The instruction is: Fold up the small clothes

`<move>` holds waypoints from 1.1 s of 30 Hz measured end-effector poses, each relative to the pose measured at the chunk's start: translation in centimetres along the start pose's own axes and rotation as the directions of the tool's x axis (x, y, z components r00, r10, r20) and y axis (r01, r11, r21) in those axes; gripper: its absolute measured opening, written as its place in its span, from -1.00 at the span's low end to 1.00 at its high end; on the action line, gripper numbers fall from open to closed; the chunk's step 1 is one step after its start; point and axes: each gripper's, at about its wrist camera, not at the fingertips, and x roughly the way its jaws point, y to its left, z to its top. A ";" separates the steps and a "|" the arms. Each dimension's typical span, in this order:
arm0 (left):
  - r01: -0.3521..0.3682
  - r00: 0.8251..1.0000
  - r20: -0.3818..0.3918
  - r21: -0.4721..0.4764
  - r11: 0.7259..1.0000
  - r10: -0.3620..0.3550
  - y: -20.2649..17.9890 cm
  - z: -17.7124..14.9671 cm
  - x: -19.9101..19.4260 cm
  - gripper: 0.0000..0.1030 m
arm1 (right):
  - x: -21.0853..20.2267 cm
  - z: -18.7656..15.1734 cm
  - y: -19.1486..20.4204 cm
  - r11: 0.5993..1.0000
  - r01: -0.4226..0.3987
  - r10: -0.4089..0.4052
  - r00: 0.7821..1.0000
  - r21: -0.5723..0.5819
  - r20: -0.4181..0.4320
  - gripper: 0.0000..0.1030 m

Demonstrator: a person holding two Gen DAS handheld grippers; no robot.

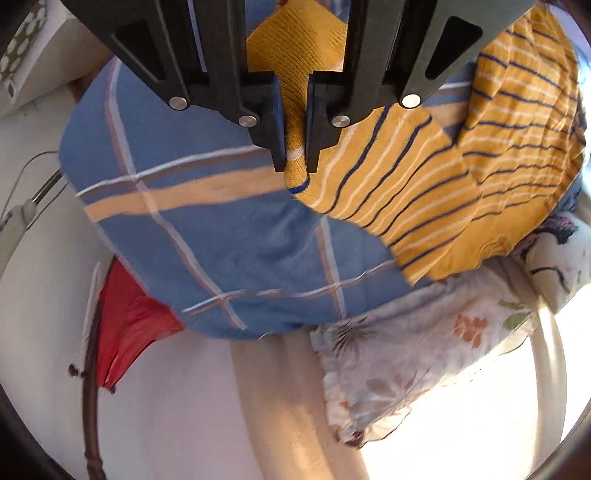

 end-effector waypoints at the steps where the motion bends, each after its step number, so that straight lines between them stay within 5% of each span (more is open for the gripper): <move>1: -0.003 1.000 -0.003 -0.009 1.000 0.003 0.3 -0.1 0.1 0.43 | -0.1 1.2 -0.8 0.998 0.064 -0.064 0.998 -0.003 0.021 -0.79; 4: -0.007 1.000 -0.023 -0.034 0.999 0.006 1.1 -0.5 0.5 0.43 | 1.6 4.5 -3.9 0.966 0.257 -0.257 0.965 -0.002 0.046 -0.79; 6: -0.009 0.999 -0.043 -0.052 0.999 0.007 1.6 -1.0 1.0 0.43 | 3.8 5.7 -5.5 0.935 0.355 -0.355 0.935 -0.009 -0.010 -0.73; 8: -0.014 0.997 -0.076 -0.063 0.998 0.010 2.3 -1.5 1.6 0.43 | 4.2 5.6 -5.7 0.925 0.380 -0.377 0.923 0.023 -0.070 -0.70; 10: -0.025 0.993 -0.115 -0.079 0.997 0.016 3.0 -2.2 2.3 0.43 | 2.5 4.9 -4.0 0.978 0.191 -0.187 0.981 0.079 -0.056 -0.33; 12: -0.014 0.988 -0.151 -0.105 0.994 -0.002 3.8 -2.9 2.8 0.43 | 0.3 3.0 -0.8 0.994 -0.051 0.055 0.998 0.097 -0.035 0.19; 14: 0.006 0.983 -0.179 -0.133 0.991 -0.030 4.4 -3.6 3.2 0.43 | -1.6 0.9 3.2 0.962 -0.268 0.270 0.962 0.052 -0.048 0.21; 18: 0.076 0.968 -0.221 -0.188 0.979 -0.118 5.0 -4.9 3.8 0.43 | -2.4 -3.3 11.0 0.847 -0.532 0.520 0.829 -0.003 -0.206 0.21; 20: 0.107 0.958 -0.238 -0.213 0.971 -0.157 5.1 -5.6 4.1 0.43 | -1.7 -5.1 13.5 0.821 -0.571 0.549 0.792 -0.007 -0.266 0.21; 22: 0.140 0.947 -0.251 -0.235 0.962 -0.199 5.0 -6.3 4.1 0.43 | -1.4 -7.0 15.3 0.818 -0.575 0.545 0.778 -0.004 -0.314 0.21; 26: 0.204 0.926 -0.265 -0.248 0.947 -0.269 4.7 -8.0 3.5 0.43 | 0.0 -8.7 15.3 0.761 -0.640 0.632 0.692 0.111 -0.349 0.21; 31: 0.230 0.928 -0.245 -0.219 0.948 -0.282 4.0 -9.9 2.3 0.43 | -1.4 -10.4 14.8 0.725 -0.675 0.674 0.656 0.134 -0.340 0.24; 33: 0.248 0.927 -0.232 -0.206 0.947 -0.293 3.8 -10.1 1.5 0.43 | -2.4 -10.9 14.7 0.697 -0.703 0.702 0.626 0.145 -0.340 0.25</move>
